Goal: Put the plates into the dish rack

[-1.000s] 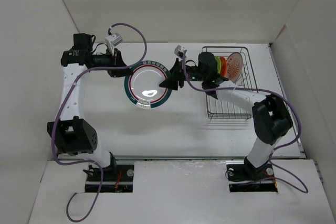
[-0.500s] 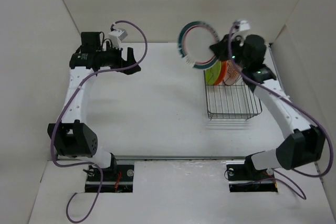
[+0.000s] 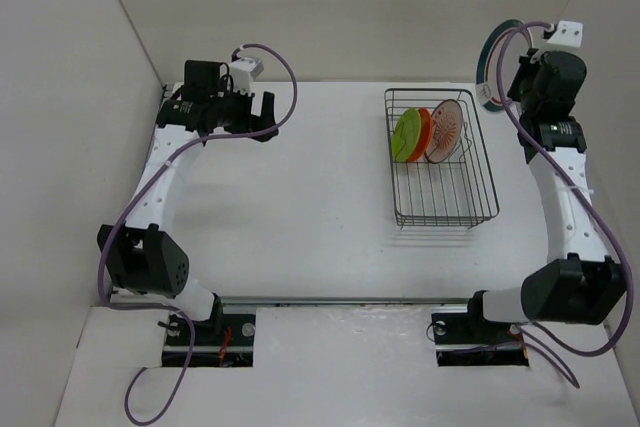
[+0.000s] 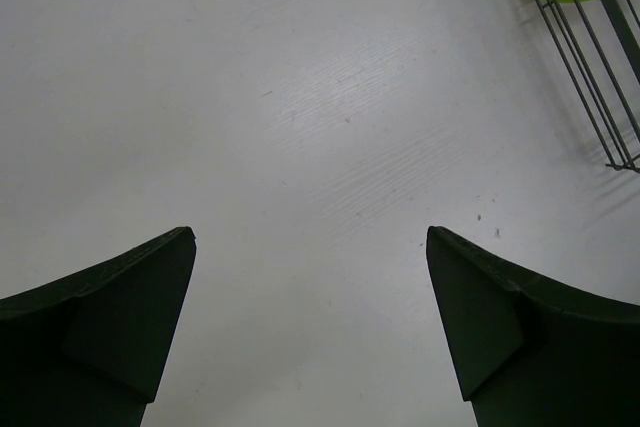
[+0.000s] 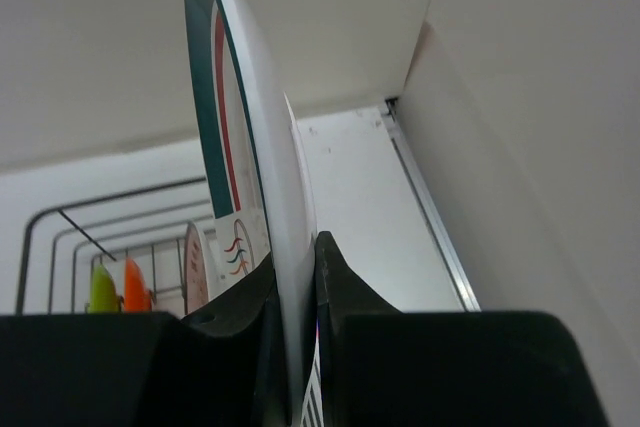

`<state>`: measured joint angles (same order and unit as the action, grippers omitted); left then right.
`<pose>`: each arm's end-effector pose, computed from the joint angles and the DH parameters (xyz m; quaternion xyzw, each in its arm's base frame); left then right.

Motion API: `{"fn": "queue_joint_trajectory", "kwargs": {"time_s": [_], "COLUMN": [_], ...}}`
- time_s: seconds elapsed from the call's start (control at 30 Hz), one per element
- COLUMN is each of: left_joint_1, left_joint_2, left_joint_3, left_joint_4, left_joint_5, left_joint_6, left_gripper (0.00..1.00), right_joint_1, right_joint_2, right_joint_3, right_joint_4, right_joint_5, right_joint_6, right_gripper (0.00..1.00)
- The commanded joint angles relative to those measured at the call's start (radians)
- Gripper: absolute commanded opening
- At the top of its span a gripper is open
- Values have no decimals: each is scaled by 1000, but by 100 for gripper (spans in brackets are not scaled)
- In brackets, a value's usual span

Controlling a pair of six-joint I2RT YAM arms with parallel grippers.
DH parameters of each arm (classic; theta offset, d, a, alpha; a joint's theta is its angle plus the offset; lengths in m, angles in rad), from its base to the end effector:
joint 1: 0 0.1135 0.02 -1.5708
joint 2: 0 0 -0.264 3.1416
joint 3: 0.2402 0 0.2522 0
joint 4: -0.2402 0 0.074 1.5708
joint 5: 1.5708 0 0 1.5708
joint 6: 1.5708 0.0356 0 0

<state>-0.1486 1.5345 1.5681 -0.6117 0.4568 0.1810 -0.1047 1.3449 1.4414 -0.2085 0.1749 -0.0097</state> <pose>0.3359 -0.0662 0.3876 0.2469 0.8272 -0.1916 0.4670 0.3050 -0.0383 0.4419 0.0934 0.7391 -0.1030 0.6591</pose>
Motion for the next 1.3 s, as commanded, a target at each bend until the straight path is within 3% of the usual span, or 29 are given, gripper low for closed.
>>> {"fn": "queue_joint_trajectory", "kwargs": {"time_s": [0.0,0.37,0.8,0.87,0.9,1.0,1.2,1.27], "left_joint_1": [-6,-6,-6,-6,-6,-6,-6,-6], "left_joint_2": [-11,-50,-79,-79,-79,-79,-88,-97], "left_joint_3": [17,-29,-69,-69,-69,-69,-79,-79], "left_joint_4": [10,30,40,40,40,40,49,49], "left_joint_5": [-24,-15,-24,-24,-33,-43,-53,-72], "left_joint_6": [0,18,18,18,18,18,18,18], "left_gripper": [100,100,100,100,100,100,100,100], "right_joint_1": [-7,-16,-16,-16,-16,-16,-7,-7], "right_joint_2": [20,89,183,192,192,201,201,171], "right_joint_3": [-38,-177,-177,-177,-177,-177,-159,-159], "right_joint_4": [87,165,166,166,166,166,166,155], "right_joint_5": [2,-3,-51,-60,-74,-83,-72,-72], "right_joint_6": [-42,-53,-53,-53,-53,-44,-44,-44], "right_gripper": [0,0,0,12,26,31,62,64]}}
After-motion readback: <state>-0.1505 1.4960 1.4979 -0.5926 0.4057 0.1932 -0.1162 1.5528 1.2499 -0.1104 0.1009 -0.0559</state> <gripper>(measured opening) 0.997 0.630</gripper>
